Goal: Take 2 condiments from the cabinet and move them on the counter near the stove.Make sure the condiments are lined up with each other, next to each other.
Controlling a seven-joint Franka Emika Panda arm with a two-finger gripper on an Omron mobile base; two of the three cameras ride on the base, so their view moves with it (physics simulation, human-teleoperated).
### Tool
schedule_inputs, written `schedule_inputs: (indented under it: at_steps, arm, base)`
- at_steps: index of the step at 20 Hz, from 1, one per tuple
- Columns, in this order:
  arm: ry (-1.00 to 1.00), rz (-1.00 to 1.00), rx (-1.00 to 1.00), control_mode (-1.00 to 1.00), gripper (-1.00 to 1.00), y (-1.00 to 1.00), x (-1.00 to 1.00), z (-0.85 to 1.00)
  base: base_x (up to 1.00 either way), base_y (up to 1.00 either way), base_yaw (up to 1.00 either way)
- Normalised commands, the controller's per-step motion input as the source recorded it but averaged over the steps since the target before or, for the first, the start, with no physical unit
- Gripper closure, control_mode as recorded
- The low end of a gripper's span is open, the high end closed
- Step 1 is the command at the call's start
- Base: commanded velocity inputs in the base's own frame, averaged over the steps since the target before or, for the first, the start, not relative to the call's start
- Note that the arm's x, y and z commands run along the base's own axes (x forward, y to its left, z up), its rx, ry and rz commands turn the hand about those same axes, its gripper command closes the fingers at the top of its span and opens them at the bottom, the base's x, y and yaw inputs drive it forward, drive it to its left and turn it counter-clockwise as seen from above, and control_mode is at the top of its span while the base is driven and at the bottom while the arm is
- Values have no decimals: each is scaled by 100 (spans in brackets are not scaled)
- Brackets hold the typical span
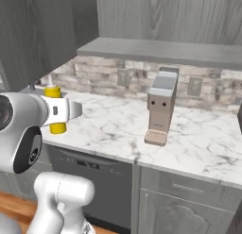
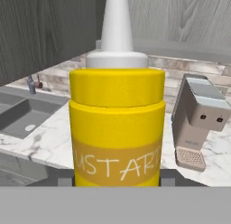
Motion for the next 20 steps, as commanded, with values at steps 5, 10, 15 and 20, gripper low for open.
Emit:
schedule_inputs:
  at_steps: [5,10,15,20]
  arm:
    - [0,0,0,100,100,0,0,0]
    - [0,0,0,100,100,0,0,0]
    - [0,0,0,100,100,0,0,0]
    - [0,0,0,100,100,0,0,0]
  base:
    - [-72,45,17]
    - [-76,44,31]
    - [-28,50,41]
    - [0,36,52]
